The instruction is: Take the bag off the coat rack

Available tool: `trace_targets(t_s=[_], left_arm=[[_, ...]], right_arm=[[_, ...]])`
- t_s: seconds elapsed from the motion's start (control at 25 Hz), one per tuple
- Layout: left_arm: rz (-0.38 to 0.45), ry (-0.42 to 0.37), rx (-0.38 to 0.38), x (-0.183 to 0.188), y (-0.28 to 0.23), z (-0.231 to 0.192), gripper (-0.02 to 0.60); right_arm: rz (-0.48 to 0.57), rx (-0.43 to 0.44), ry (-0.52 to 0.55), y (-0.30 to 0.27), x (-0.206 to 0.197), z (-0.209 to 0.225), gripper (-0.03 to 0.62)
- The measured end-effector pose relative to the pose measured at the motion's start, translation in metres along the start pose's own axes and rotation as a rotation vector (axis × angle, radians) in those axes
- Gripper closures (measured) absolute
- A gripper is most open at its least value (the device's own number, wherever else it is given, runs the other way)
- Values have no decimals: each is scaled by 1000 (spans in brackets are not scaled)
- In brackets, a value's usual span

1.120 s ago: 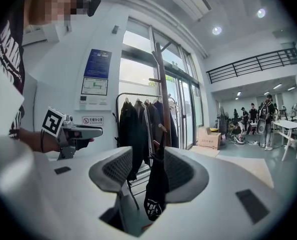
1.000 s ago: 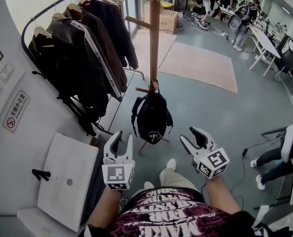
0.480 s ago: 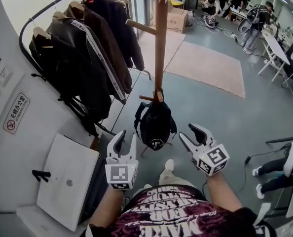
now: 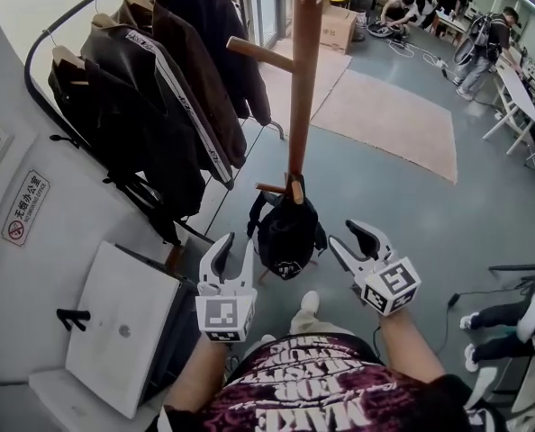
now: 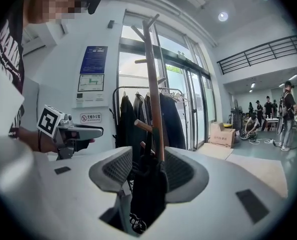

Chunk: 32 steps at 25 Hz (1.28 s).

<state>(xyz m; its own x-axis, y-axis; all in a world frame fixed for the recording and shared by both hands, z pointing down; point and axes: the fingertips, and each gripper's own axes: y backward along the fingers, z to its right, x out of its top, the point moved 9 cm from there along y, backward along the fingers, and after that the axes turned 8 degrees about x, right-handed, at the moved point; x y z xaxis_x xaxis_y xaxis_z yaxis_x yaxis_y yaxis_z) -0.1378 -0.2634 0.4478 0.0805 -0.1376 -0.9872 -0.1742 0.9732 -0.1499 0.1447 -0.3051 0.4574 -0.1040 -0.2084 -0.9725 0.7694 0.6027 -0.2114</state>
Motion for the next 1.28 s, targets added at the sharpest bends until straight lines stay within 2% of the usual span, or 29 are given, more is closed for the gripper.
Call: trace_targets(t_s=[0.32,0.84,1.28], left_arm=[[-36,4,-1,-6,-33,6,471],[-46,-15,-73,-14,-99,37,471],[-109,-46,-98,-36,-148,60,470]], right_arm=[[-35,41,-22,-27,-5,26,387],[-70,122,-29,-85,-18,52,391],[-105,169,-51,-124,-34,64,402]])
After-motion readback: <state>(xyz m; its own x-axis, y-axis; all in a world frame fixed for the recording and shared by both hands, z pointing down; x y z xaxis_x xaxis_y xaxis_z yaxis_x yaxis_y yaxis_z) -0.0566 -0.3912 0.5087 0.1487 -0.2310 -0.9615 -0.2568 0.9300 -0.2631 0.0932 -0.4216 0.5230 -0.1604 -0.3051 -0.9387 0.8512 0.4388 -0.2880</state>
